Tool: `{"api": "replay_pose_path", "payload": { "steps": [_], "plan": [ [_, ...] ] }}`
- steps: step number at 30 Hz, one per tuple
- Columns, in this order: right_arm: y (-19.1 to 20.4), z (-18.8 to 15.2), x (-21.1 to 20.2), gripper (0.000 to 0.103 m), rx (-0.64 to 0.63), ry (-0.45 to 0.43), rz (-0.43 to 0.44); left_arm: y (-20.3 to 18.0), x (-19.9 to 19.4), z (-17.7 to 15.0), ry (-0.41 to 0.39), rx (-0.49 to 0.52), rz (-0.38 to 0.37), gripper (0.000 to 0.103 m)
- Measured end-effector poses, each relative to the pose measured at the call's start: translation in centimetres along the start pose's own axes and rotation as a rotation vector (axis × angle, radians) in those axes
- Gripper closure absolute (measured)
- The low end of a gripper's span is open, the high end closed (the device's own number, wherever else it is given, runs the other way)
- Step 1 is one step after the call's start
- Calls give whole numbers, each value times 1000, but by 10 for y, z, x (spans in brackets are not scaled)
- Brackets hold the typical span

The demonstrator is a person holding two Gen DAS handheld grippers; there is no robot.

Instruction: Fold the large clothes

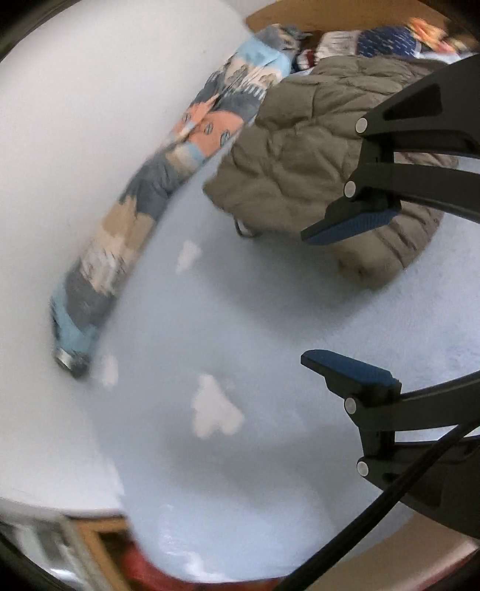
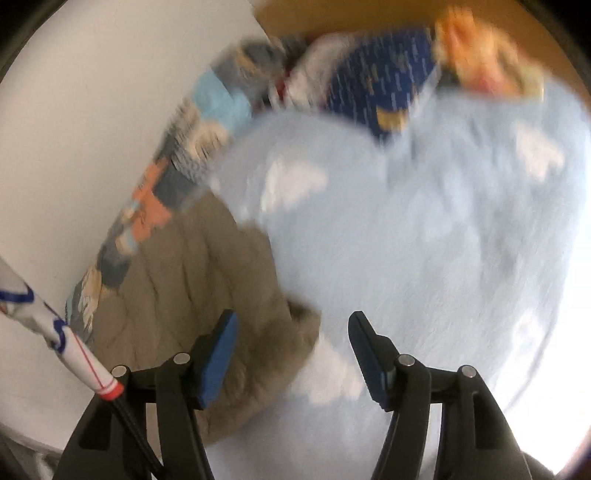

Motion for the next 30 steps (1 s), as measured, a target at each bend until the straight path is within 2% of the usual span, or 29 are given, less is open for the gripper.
{"api": "replay_pose_path", "payload": {
  "steps": [3,5,7,10,12,15,17,18,21,22,24,28,30],
  "plan": [
    [44,-5,-6,41,-143,-52,55,-47,5,-8,-12,181,-36,45],
    [64,-15,4,46,-185,-23,82,-80,14,-22,4,312,-61,45],
    [75,-21,23,55,-205,18,57,-106,30,-36,48,417,-69,45],
    [66,-25,53,56,-173,100,-24,-112,59,-46,137,443,-22,45],
    [46,-27,71,57,-110,176,-46,-102,83,-51,226,395,17,44],
    [31,-34,88,57,-55,260,-65,-103,98,-49,265,349,23,42],
    [32,-30,87,57,-46,251,-78,-109,96,-47,245,361,36,42],
    [35,-29,82,57,-51,232,-85,-114,90,-44,210,366,37,42],
    [57,-20,55,55,-100,109,-69,-120,69,-38,112,387,6,42],
    [70,-18,47,53,-132,67,-58,-131,61,-35,53,415,-5,42],
    [94,-17,45,49,-196,30,-37,-147,52,-36,-1,466,-30,42],
    [142,-35,64,49,-313,37,-11,-179,64,-56,26,554,-90,41],
    [151,-44,75,49,-339,62,-22,-189,81,-69,73,608,-73,41]
  ]
}}
Point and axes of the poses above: each gripper's, at about its wrist camera, not at the fingertips, and x roughly the way its jaws point, y to its left, z to its top, the point moved 4 cm from there along x, roughly the way its jaws point, and after that the axes turned 8 degrees about -z, right-handed, at the moved point
